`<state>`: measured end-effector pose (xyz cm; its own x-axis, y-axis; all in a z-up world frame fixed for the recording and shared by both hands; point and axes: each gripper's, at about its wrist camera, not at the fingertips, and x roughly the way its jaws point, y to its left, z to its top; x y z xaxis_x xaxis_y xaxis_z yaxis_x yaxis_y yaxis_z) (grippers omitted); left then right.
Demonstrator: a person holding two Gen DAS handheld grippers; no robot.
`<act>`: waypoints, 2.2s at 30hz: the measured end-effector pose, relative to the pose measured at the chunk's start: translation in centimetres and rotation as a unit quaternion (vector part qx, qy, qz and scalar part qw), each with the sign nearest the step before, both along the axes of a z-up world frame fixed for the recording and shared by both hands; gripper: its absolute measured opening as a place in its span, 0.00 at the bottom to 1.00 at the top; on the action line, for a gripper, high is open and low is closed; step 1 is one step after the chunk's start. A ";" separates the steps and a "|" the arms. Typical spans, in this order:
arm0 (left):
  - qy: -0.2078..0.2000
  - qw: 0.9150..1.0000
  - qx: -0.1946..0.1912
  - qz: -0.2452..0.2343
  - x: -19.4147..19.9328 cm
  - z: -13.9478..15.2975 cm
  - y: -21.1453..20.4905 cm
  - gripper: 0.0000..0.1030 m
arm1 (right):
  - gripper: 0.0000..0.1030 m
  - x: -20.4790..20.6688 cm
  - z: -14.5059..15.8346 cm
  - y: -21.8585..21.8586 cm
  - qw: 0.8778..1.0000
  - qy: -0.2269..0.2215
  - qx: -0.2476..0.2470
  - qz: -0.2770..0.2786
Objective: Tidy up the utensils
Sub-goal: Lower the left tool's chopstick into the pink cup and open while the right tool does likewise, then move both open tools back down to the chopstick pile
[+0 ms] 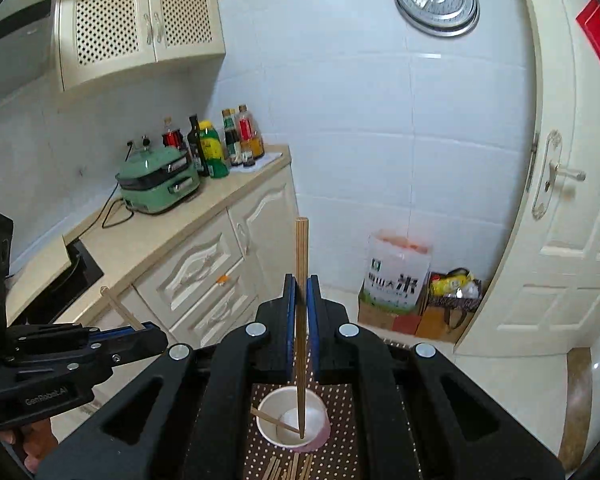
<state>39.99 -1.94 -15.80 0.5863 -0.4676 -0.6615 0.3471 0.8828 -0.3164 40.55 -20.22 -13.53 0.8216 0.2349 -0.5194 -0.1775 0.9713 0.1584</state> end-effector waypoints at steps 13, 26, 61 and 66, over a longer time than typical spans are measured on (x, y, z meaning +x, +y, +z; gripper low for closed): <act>0.050 0.998 0.041 -0.008 -0.1 -4.3 -1.2 0.06 | 0.05 0.1 -5.1 -0.2 0.996 0.090 0.004 0.002; 0.081 0.995 0.058 -0.009 0.1 -6.0 -1.4 0.07 | 0.07 -0.2 -7.4 -0.9 0.989 0.144 0.025 -0.013; 0.207 0.969 0.131 -0.012 -3.3 -19.8 -2.3 0.57 | 0.32 -5.6 -17.1 -1.8 0.958 0.283 0.029 -0.036; 0.227 0.960 0.161 -0.033 -3.6 -22.5 -4.1 0.56 | 0.32 -5.5 -18.8 -1.7 0.951 0.306 0.029 -0.026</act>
<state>36.42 -6.01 -38.35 0.1802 -0.2220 -0.9583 0.2972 0.9410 -0.1621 35.03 -21.97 -32.31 0.3806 0.2451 -0.8917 0.0139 0.9626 0.2705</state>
